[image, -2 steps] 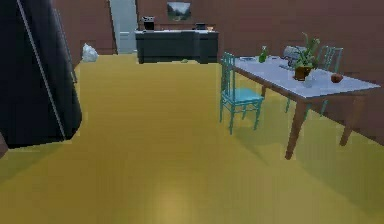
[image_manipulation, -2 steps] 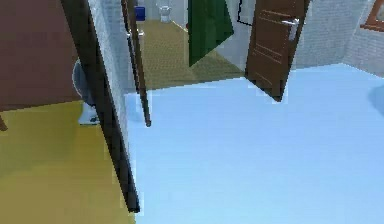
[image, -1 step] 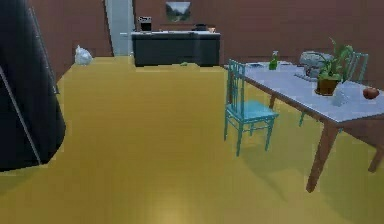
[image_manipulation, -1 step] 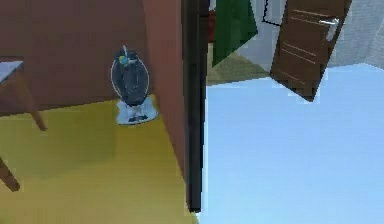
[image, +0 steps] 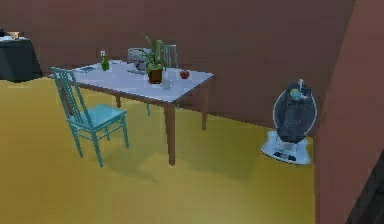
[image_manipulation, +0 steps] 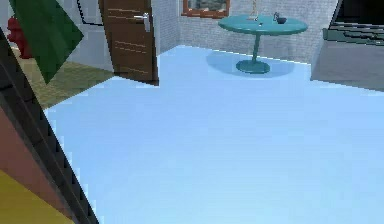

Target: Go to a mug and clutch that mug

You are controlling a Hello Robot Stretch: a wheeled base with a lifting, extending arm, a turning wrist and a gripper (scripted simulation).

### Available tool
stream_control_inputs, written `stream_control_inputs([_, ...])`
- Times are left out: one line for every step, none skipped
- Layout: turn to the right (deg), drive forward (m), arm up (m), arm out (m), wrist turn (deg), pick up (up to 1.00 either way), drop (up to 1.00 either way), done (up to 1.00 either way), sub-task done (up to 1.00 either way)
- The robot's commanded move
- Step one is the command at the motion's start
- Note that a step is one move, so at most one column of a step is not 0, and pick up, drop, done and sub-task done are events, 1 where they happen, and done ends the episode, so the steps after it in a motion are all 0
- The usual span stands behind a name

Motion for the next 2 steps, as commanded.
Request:
stream_control_inputs([9.0, 0.00, 0.00, 0.00, 0.0, 0.00, 0.00, 0.00, 0.00])
stream_control_inputs([0.0, 1.00, 0.00, 0.00, 0.0, 0.00, 0.00, 0.00, 0.00])
